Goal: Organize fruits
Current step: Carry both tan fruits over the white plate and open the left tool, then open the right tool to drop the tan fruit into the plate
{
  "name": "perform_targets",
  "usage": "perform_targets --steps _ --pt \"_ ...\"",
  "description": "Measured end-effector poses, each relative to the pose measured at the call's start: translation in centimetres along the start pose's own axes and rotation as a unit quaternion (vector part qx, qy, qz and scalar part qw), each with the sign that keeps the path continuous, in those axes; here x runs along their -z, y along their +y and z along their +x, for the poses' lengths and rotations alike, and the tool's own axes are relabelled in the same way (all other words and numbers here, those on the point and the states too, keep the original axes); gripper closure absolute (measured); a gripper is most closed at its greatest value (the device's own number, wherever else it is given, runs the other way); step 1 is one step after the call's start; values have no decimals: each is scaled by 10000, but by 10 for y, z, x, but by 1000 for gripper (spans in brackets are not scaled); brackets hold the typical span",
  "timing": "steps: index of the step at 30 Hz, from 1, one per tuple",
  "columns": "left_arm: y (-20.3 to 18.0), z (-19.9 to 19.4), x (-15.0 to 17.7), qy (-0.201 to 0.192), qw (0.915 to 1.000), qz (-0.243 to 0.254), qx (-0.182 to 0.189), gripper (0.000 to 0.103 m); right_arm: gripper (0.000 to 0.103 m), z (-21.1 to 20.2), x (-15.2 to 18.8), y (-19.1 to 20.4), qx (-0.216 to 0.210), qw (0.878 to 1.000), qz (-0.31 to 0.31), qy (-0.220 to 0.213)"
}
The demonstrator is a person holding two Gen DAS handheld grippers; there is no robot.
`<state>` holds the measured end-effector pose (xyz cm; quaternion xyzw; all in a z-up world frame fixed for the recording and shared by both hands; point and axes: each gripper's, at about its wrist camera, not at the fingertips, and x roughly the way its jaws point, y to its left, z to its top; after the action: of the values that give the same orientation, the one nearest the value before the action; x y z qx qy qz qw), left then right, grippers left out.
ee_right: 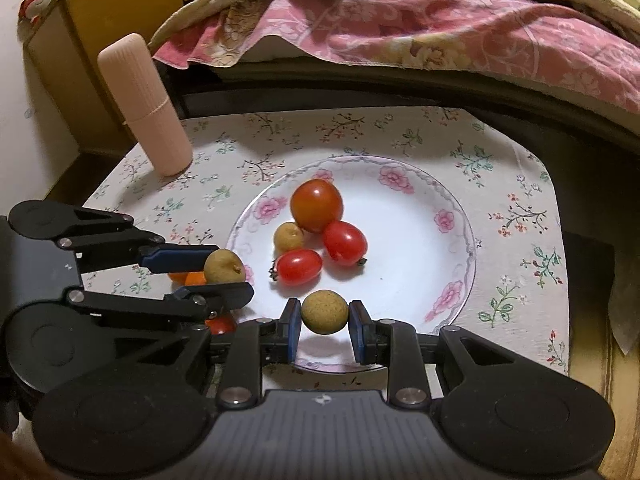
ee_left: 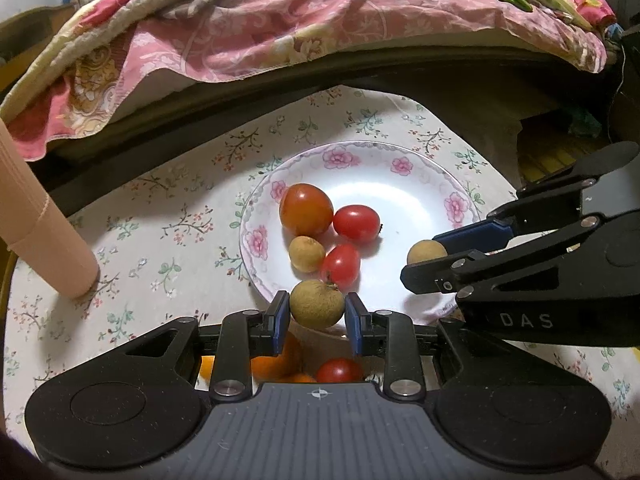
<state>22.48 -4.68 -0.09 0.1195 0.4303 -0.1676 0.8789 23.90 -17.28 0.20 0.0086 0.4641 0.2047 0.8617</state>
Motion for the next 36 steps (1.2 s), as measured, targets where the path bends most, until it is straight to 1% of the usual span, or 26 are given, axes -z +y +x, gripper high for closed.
perform_targets --steps 12,16,27,36 --pt "2 8 -3 -12 9999 -104 -81 65 74 10 -3 -6 80 9999 79 -34" --pt "2 7 -2 -21 9999 -95 -76 61 74 12 -3 -8 114 9998 128 -31" --pt "5 1 -3 -50 9999 -83 -140 60 74 6 -4 -11 234 9993 227 -181" --pt "7 -5 -3 -102 9998 -71 -149 57 73 7 -3 -9 212 9995 168 -167"
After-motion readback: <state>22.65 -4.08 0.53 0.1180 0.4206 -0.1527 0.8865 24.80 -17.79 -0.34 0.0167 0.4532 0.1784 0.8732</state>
